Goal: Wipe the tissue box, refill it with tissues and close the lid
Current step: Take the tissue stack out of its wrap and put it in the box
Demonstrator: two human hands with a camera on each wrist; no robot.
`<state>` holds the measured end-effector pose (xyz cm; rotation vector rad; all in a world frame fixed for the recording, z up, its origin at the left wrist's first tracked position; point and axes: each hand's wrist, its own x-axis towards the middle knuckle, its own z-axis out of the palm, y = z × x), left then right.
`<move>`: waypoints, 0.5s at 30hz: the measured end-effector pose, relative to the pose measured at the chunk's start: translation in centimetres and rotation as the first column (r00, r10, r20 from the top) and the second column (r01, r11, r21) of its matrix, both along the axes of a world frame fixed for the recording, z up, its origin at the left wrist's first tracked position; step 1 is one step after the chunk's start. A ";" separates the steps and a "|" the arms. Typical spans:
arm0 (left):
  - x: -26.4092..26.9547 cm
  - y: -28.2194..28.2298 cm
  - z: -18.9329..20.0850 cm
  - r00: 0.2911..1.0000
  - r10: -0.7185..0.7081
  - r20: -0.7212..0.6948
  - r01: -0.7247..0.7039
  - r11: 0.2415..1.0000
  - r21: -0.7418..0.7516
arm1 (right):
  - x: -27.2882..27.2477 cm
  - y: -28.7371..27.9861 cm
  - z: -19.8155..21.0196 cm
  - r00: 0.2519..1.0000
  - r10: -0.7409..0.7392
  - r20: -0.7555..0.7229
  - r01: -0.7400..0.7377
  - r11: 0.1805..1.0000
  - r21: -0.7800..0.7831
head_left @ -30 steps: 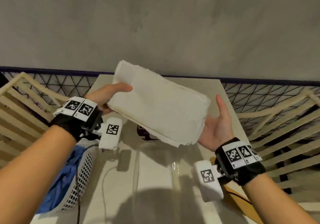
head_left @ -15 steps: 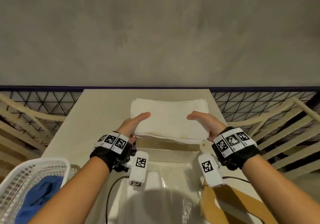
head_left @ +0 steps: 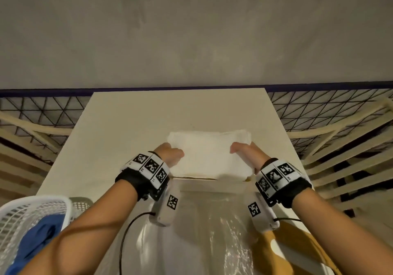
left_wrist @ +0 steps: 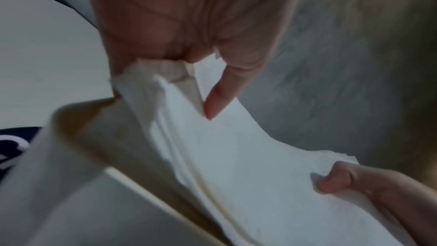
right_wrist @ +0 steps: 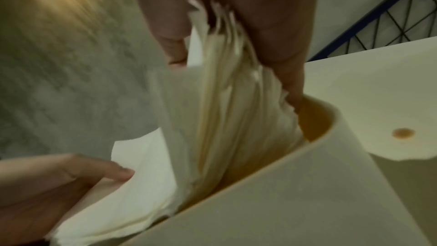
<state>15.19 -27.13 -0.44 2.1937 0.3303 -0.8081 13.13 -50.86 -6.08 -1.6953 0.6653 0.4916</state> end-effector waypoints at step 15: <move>0.1 -0.6 0.5 0.979 -0.175 -0.105 0.196 0.949 0.246 | -1.3 2.0 3.8 0.985 0.124 -0.123 -0.133 0.989 -0.065</move>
